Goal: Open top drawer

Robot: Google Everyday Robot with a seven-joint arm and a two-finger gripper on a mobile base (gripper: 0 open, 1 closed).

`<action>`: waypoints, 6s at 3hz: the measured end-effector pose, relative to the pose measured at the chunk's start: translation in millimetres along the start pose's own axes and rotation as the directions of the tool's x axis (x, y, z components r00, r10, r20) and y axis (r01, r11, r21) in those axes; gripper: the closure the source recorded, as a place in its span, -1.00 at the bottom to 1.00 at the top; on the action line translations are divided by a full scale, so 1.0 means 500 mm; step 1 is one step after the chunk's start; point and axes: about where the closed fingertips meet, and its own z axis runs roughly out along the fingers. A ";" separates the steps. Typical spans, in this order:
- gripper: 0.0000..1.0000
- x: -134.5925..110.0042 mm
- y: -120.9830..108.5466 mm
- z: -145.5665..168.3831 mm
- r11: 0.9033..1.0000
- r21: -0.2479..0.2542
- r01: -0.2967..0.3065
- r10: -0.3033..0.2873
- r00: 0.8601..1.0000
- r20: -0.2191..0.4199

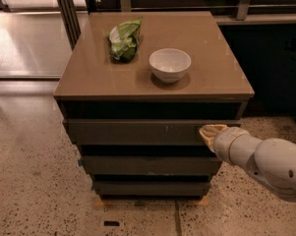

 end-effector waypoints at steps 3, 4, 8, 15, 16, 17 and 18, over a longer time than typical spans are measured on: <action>1.00 -0.106 -0.088 0.080 0.990 0.084 0.111 -0.116 0.992 0.050; 1.00 -0.089 -0.078 0.082 0.992 0.092 0.092 -0.095 0.995 0.032; 1.00 -0.064 -0.122 0.145 0.976 0.203 0.084 -0.081 0.996 -0.021; 1.00 -0.027 -0.075 0.143 0.988 0.097 0.117 -0.103 0.985 -0.138; 1.00 -0.002 -0.069 0.137 0.992 0.074 0.104 -0.091 0.982 -0.164; 1.00 -0.005 -0.070 0.132 0.992 0.070 0.102 -0.089 0.982 -0.168; 1.00 0.012 -0.064 0.126 0.995 0.051 0.091 -0.080 0.980 -0.184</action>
Offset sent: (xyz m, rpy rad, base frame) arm 0.0948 0.0009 0.0645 -0.1163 -0.1921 0.0175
